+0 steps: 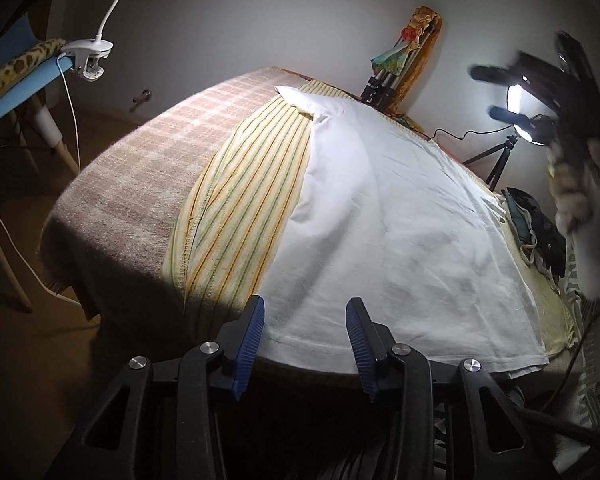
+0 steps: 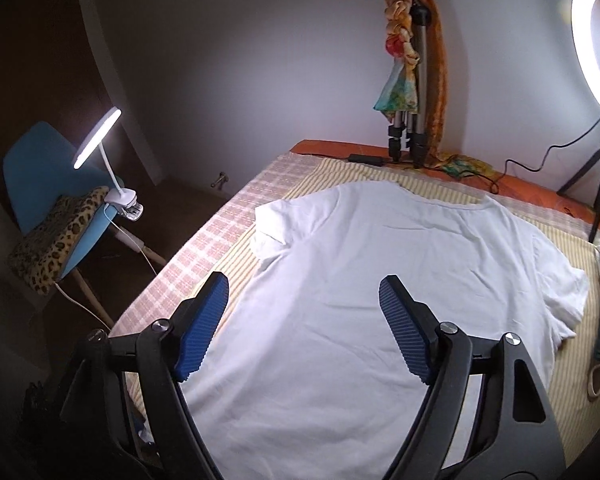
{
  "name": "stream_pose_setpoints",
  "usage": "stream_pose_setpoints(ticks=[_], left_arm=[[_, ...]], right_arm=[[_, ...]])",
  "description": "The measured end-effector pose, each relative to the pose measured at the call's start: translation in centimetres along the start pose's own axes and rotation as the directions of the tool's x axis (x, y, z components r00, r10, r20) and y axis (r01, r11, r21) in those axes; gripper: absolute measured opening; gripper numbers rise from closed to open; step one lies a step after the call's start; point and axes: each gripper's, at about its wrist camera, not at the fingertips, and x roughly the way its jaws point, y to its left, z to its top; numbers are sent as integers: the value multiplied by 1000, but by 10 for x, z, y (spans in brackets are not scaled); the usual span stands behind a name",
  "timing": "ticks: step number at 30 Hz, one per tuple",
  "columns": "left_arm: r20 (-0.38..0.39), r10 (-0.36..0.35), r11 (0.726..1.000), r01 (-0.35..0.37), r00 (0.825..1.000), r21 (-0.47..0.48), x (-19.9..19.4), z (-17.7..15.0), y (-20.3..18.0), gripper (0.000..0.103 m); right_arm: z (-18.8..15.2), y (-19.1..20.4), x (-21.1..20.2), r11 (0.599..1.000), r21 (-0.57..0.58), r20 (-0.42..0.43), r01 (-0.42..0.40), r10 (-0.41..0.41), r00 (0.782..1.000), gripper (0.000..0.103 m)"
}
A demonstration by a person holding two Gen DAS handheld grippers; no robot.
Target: Fold small clothes
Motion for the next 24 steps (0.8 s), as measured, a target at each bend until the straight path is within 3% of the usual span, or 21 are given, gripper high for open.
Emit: stream_pose_setpoints(ticks=[4,11,16,24], left_arm=[[-4,-18,1000,18,1000,24,8,1,-1,42],[-5,-31,998,32,999,48,18,6,2,39],[3,-89,995,89,996,35,22,9,9,37],[7,-118,993,118,993,20,29,14,17,20]], right_arm=[[25,14,44,999,20,-56,-35,36,998,71],[57,34,120,997,37,-113,-75,78,990,70],[60,47,177,993,72,-180,-88,100,979,70],[51,66,254,999,36,-257,-30,39,966,70]])
